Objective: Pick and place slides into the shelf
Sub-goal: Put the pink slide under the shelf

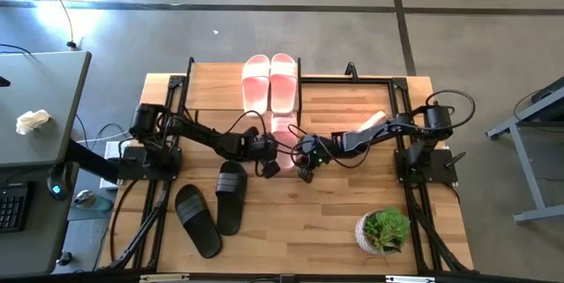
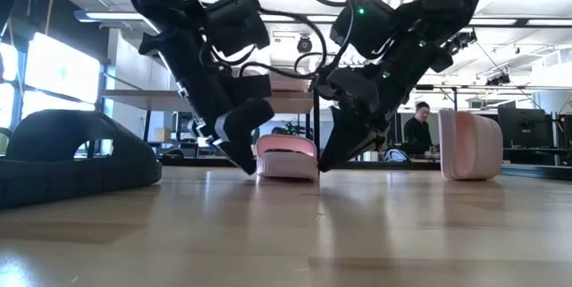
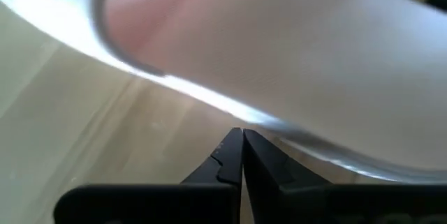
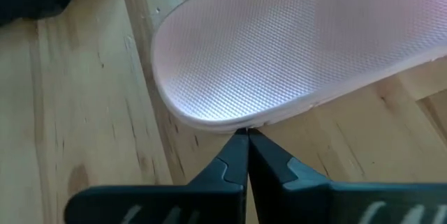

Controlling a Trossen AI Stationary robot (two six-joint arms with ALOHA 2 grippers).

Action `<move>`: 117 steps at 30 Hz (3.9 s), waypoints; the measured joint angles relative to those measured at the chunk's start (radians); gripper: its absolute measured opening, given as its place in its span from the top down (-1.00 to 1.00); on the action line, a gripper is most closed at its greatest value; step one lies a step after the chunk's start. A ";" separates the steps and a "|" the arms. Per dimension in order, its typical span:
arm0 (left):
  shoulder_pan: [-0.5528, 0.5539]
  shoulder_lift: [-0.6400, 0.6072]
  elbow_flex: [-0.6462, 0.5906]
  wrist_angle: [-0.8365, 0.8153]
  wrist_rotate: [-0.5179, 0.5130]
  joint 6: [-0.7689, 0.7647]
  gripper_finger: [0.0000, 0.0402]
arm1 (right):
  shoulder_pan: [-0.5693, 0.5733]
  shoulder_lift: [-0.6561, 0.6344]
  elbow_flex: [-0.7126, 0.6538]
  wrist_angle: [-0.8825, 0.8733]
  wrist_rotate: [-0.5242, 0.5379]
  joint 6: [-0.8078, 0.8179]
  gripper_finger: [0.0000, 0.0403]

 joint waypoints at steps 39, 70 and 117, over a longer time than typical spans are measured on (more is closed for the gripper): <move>-0.192 -0.503 0.000 -0.422 -0.039 0.011 0.99 | 0.211 0.072 0.118 0.042 0.213 -0.154 1.00; -0.193 -0.532 0.000 -0.461 -0.082 -0.008 0.99 | 0.024 0.196 0.276 -0.086 0.381 -0.173 1.00; -0.193 -0.531 0.000 -0.412 -0.096 -0.039 0.99 | -0.031 -0.510 0.302 -0.829 -0.072 -0.097 1.00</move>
